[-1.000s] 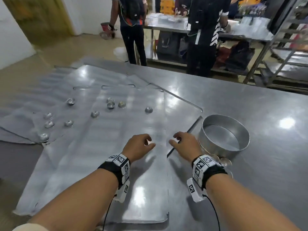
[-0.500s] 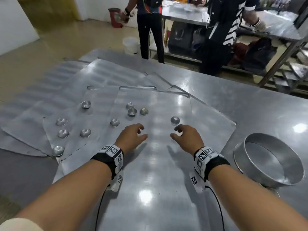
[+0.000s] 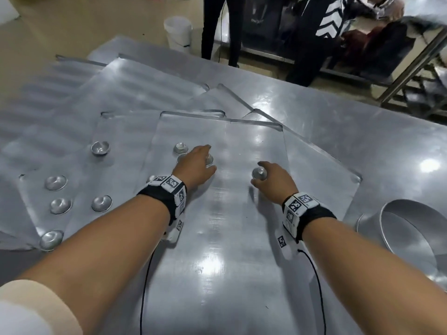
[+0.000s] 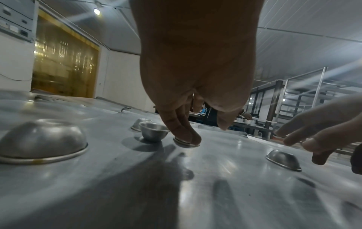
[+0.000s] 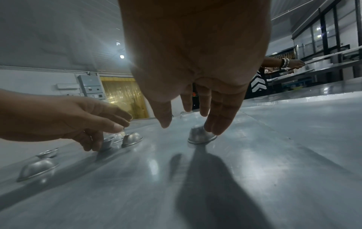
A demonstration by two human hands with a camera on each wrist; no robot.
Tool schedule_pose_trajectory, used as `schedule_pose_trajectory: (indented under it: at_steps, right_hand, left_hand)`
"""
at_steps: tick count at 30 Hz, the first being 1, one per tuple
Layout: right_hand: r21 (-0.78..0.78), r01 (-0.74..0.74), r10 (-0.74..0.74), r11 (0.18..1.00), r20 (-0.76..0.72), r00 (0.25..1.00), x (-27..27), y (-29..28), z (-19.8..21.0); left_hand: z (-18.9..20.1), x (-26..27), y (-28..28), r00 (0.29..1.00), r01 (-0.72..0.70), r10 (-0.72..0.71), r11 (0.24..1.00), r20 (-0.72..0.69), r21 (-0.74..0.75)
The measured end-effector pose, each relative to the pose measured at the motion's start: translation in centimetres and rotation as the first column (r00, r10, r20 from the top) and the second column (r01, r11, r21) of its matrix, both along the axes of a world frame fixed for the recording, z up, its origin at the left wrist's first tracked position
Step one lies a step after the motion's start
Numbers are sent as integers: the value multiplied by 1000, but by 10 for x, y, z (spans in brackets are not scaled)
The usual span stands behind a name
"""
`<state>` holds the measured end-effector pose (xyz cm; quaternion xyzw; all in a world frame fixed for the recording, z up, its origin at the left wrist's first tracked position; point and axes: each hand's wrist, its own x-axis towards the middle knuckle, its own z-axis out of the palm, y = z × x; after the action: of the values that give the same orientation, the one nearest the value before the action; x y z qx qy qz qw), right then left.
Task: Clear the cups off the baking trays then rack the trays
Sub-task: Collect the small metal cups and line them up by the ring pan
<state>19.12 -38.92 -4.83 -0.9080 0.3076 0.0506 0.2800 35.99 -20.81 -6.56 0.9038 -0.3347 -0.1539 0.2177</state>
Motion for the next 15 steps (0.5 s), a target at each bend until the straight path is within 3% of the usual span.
schedule_pose_trajectory:
  at_steps: [9,15]
  right_hand:
    - [-10,-31,30,999,-56,998,3,-9,-21]
    - [-42,-46,44,998,-47,998,-6,1,-26]
  left_hand:
    - [-13,-1,-9,993,84,-94,987,67,137]
    - [-24,-19,0,999,41,-44,995,29,95]
